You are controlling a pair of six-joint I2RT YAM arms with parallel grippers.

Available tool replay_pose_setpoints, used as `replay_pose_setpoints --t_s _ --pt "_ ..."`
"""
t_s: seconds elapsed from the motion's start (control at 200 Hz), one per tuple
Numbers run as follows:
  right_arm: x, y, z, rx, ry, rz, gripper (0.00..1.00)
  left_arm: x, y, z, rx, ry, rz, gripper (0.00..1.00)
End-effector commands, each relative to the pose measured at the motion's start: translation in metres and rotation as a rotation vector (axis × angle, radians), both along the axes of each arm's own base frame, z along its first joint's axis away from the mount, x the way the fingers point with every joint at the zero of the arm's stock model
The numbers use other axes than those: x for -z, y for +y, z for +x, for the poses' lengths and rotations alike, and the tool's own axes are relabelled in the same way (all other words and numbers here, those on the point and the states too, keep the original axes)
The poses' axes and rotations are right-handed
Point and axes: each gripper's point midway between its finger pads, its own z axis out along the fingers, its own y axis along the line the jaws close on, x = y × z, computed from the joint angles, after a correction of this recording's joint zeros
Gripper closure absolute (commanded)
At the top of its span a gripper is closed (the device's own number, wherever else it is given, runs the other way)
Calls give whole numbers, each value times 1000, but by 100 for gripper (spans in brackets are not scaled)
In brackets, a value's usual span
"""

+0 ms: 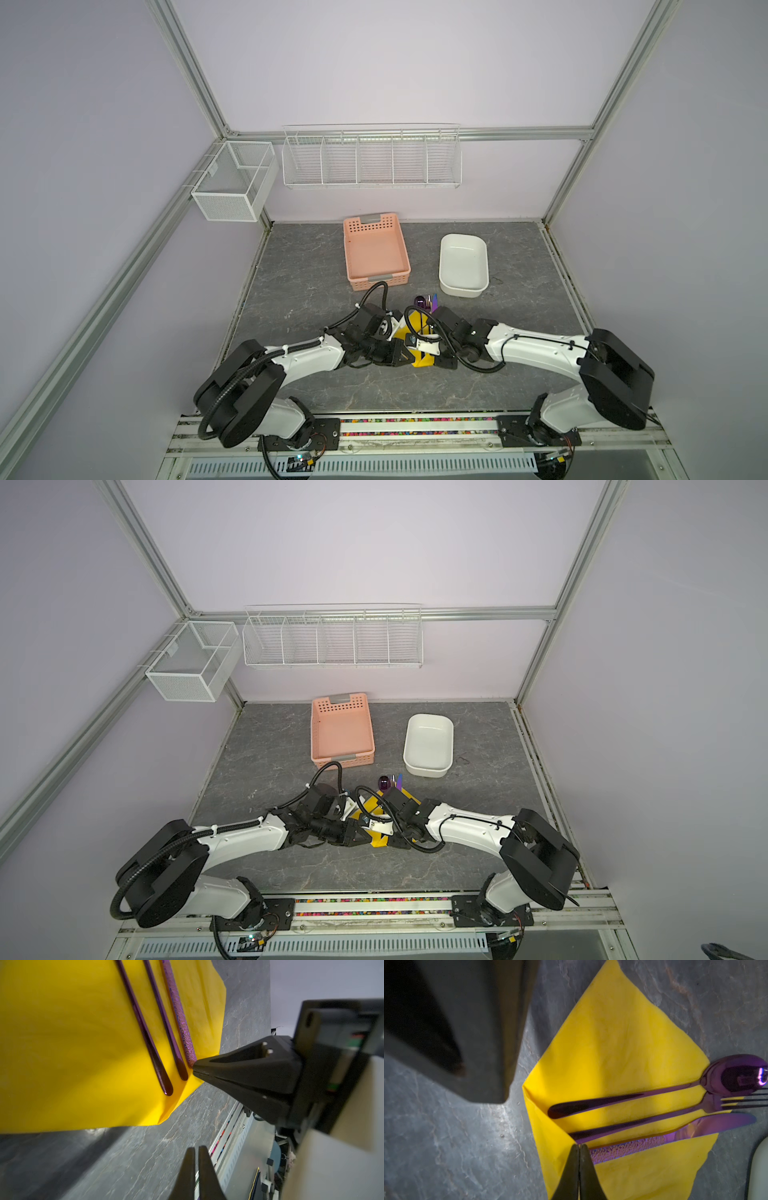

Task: Place the utensils on the paper napkin and roll it up

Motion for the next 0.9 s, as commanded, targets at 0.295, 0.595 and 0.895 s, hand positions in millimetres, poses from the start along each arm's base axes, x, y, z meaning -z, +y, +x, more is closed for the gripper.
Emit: replay_pose_setpoints --t_s 0.295,0.595,0.895 --pt "-2 4 9 40 38 57 93 4 -18 1 -13 57 -54 94" --pt "-4 5 10 50 54 61 92 28 -20 3 -20 127 12 97" --pt "-12 6 12 86 61 75 71 47 -16 6 -46 167 100 98"
